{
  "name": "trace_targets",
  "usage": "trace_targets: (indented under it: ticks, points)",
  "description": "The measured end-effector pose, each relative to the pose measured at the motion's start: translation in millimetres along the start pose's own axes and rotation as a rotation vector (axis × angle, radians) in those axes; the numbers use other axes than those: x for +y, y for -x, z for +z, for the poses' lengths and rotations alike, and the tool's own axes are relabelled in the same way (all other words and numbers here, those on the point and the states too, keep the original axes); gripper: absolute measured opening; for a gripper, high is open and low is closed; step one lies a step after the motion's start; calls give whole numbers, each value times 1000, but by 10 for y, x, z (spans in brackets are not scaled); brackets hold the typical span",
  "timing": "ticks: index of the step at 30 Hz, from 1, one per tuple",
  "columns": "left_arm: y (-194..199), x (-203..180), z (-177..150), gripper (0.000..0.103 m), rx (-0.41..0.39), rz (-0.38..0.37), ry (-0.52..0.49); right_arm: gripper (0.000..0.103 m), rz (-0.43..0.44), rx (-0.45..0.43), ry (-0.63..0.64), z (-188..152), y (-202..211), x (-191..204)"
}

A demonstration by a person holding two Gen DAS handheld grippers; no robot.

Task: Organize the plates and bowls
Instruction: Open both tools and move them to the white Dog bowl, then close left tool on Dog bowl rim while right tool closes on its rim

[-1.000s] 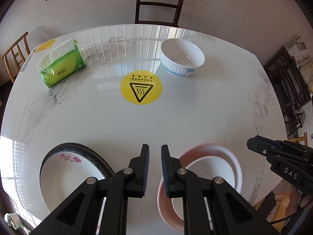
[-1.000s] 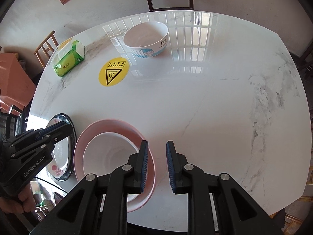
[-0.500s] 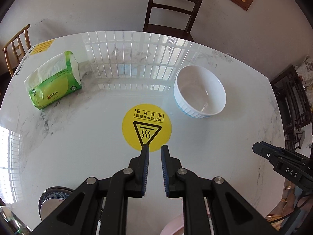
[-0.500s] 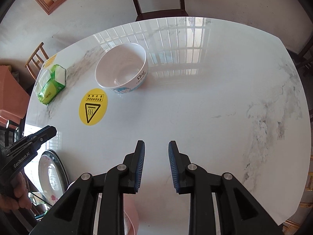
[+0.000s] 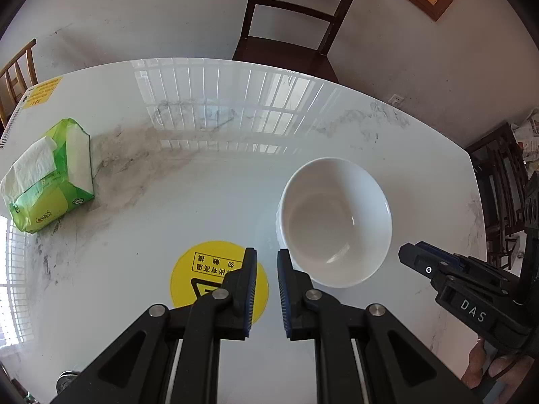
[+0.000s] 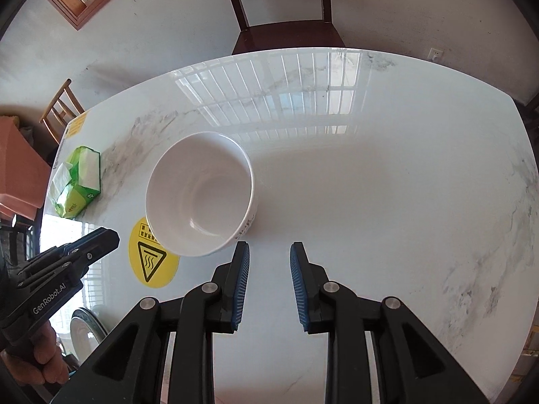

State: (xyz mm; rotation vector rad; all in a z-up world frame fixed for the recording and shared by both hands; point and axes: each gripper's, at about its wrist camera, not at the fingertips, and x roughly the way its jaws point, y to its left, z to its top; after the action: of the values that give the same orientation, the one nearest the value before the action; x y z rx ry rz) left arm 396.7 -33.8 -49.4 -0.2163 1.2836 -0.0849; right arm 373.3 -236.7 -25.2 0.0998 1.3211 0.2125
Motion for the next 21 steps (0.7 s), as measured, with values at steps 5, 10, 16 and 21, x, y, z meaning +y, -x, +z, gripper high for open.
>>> trace_targets:
  ticks: [5,10,16,21]
  points:
    - [-182,-4,119,14,-11,2,18,24,1,15,3,163,-195,1]
    - [-243,-29,247,14,-38,1,20,25,3,18,27,258,-331,65]
    - [-311,-99,270,14,-46,-29,-7,24,7,44,32,270,-512,77]
    - [-539,-114,187,15,16,-16,-26,21,11,51,35,263,-561,46]
